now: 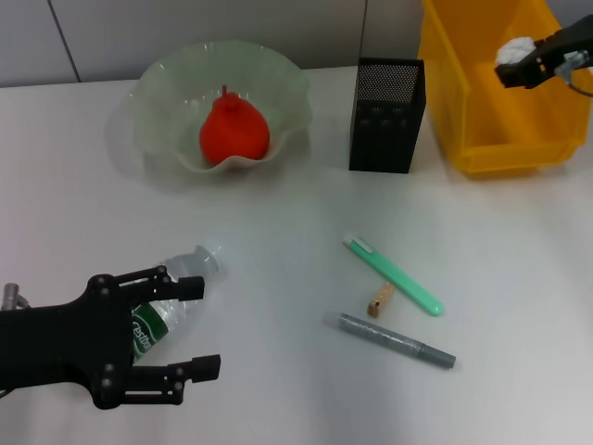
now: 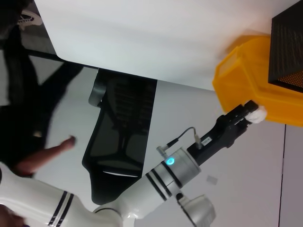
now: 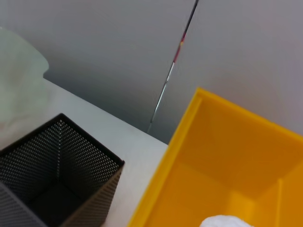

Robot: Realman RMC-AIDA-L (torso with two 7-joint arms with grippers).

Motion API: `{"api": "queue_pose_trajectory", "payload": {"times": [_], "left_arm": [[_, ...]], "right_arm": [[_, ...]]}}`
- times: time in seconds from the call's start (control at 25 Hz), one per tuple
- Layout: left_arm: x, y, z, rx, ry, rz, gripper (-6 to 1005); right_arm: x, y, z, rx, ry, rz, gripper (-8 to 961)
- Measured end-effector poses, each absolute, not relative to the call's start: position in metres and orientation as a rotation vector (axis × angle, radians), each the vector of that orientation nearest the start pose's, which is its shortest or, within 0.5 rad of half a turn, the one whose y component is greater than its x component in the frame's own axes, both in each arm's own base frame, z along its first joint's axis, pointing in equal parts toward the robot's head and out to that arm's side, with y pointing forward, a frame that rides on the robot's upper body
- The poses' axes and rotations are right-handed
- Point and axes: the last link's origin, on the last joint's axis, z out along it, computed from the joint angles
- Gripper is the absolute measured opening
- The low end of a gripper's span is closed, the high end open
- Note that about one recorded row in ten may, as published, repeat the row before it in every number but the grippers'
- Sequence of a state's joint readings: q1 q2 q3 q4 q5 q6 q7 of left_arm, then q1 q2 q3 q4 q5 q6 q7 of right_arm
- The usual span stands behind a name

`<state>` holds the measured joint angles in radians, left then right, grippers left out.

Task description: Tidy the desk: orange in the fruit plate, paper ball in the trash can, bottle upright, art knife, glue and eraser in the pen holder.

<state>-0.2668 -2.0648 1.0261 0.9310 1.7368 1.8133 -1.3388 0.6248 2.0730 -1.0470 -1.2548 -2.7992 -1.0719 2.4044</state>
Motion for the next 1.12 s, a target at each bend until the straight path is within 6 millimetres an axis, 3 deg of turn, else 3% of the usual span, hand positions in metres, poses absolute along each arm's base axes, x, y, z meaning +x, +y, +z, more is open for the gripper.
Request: {"api": "queue_pose_trajectory", "payload": {"times": [0.08, 0.28, 0.52, 0.6, 0.8, 1.12], "left_arm": [[-0.251, 0.254, 0.015, -2.945, -0.328, -0.854, 769], [-0.251, 0.253, 0.014, -2.949, -0.329, -0.852, 766], [-0.251, 0.254, 0.015, -2.948, -0.327, -0.852, 763], [-0.251, 0.255, 0.015, -2.948, -0.325, -0.852, 762], [-0.250, 0.256, 0.016, -2.946, -0.317, -0.852, 759], [-0.249, 0.261, 0.018, -2.930, -0.309, -0.847, 754]], "right_arm": [[0.226, 0.436, 0.087, -2.080, 0.737, -0.219, 444], [0.226, 0.437, 0.087, -2.076, 0.731, -0.214, 624], [0.229, 0.432, 0.088, -2.088, 0.751, -0.230, 757], [0.229, 0.427, 0.091, -2.109, 0.776, -0.251, 757], [0.217, 0.405, 0.102, -2.219, 0.825, -0.281, 755], [0.203, 0.357, 0.113, -2.490, 0.866, -0.179, 752]]}}
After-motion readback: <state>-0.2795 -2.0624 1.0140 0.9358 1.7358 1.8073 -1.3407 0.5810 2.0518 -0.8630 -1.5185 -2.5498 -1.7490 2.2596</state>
